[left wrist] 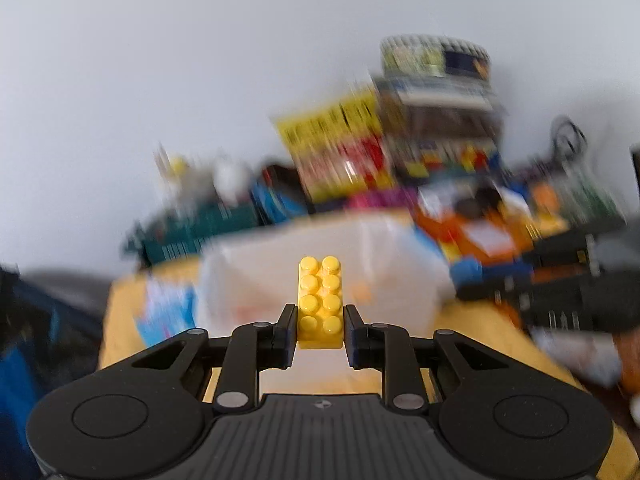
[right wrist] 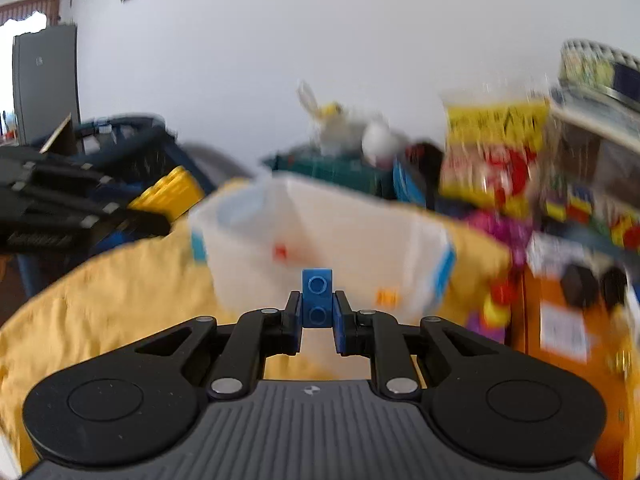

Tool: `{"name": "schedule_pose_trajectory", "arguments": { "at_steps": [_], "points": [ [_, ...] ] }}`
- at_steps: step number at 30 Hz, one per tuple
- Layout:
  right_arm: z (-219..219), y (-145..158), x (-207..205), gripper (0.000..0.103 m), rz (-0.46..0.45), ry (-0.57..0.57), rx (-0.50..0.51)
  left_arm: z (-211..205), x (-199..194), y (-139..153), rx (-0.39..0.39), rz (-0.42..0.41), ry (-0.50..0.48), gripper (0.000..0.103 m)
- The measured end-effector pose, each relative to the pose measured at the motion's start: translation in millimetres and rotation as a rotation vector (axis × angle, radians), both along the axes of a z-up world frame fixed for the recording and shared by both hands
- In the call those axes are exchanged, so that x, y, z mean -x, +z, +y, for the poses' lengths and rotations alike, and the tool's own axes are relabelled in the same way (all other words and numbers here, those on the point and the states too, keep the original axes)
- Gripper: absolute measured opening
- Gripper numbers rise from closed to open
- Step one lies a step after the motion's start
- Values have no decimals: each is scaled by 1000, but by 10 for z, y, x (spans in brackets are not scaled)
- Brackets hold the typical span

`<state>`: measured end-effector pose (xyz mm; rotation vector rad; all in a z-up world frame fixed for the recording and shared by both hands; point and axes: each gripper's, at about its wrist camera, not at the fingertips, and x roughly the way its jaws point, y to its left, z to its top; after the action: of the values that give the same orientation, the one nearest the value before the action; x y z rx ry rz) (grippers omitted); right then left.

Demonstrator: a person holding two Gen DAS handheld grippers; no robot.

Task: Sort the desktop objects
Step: 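Carry the yellow brick with the left tool while the right carries the blue brick into the bin, opening both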

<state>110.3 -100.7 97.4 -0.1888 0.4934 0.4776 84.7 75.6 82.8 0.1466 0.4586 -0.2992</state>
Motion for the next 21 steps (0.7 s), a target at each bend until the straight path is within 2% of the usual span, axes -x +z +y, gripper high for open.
{"name": "schedule_pose_trajectory", "arguments": {
  "at_steps": [3,5,9,13,15,16,19,21],
  "points": [
    [102,118,-252,17,-48,-9,-4,-103,-331,195,-33,-54,16,27],
    [119,126,-422,17,-44,-18,-24,-144,-512,238,-51,-73,25,27],
    [158,9,-726,17,-12,-75,-18,-211,-872,88,-91,-34,69,27],
    [171,-210,-791,18,37,-97,4,-228,-997,-207,-69,51,83,28],
    [161,-282,-783,29,52,-107,19,-241,-1014,-319,-85,81,85,34],
    [155,-298,-772,29,48,-108,20,-255,-1007,-361,-97,89,79,38],
    [105,-286,-706,30,41,-112,8,-229,-899,-363,-93,67,65,45],
    [58,-260,-629,30,37,-114,-13,-188,-783,-325,-67,53,63,46]
  ]
}}
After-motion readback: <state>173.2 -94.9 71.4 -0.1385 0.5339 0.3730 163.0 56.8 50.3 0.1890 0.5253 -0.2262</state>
